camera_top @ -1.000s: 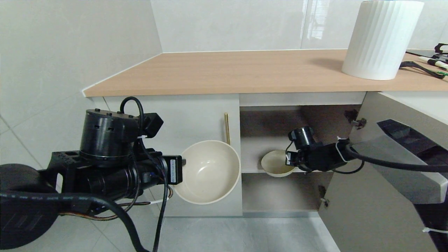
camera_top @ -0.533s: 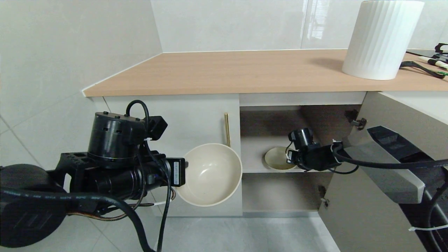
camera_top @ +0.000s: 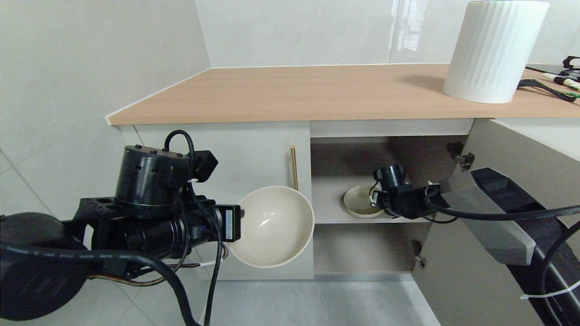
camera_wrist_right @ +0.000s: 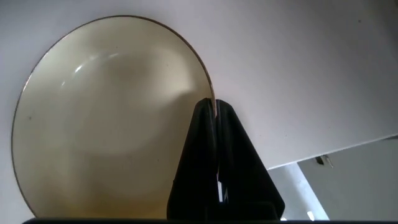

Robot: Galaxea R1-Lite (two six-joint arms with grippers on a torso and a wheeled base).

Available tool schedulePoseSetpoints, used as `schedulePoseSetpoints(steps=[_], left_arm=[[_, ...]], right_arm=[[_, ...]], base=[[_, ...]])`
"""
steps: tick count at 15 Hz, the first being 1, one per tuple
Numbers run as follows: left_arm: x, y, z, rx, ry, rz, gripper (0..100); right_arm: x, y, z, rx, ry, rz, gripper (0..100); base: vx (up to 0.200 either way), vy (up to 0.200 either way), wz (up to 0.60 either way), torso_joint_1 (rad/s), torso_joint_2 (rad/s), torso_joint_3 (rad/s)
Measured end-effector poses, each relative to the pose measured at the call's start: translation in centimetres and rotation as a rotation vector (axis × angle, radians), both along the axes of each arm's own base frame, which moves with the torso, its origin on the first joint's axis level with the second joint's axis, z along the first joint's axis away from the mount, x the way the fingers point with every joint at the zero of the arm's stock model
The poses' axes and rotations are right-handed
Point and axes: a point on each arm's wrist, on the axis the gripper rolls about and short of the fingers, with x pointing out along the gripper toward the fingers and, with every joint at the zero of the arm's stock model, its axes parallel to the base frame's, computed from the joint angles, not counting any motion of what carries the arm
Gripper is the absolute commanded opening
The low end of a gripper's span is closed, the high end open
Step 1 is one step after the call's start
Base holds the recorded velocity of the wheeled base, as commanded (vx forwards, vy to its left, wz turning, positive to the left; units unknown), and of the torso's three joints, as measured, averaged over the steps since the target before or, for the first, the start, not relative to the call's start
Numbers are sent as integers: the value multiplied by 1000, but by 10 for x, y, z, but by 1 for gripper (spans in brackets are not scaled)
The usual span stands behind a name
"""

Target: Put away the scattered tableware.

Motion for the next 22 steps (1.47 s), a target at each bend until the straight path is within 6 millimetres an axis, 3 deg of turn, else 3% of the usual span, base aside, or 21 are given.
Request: schedulePoseSetpoints(steps=[9, 10, 17, 19, 22], left_arm=[[0, 0, 0, 0, -2, -1, 0], [0, 0, 0, 0, -2, 0, 0], [1, -1, -1, 2, 1, -3, 0], [7, -4, -3, 15, 2, -12, 0], [21, -20, -5, 29, -16, -44, 0]], right_arm=[[9, -3, -5, -8, -22, -26, 0], [9, -3, -5, -9, -21, -26, 100], [8, -4, -3, -6, -23, -56, 100], [1, -6, 11, 2, -26, -64, 100], [-27, -6, 38, 33, 12, -1, 100]], base=[[0, 0, 0, 0, 0, 0], [0, 0, 0, 0, 0, 0], [0, 0, 0, 0, 0, 0], [0, 0, 0, 0, 0, 0], [0, 0, 0, 0, 0, 0]])
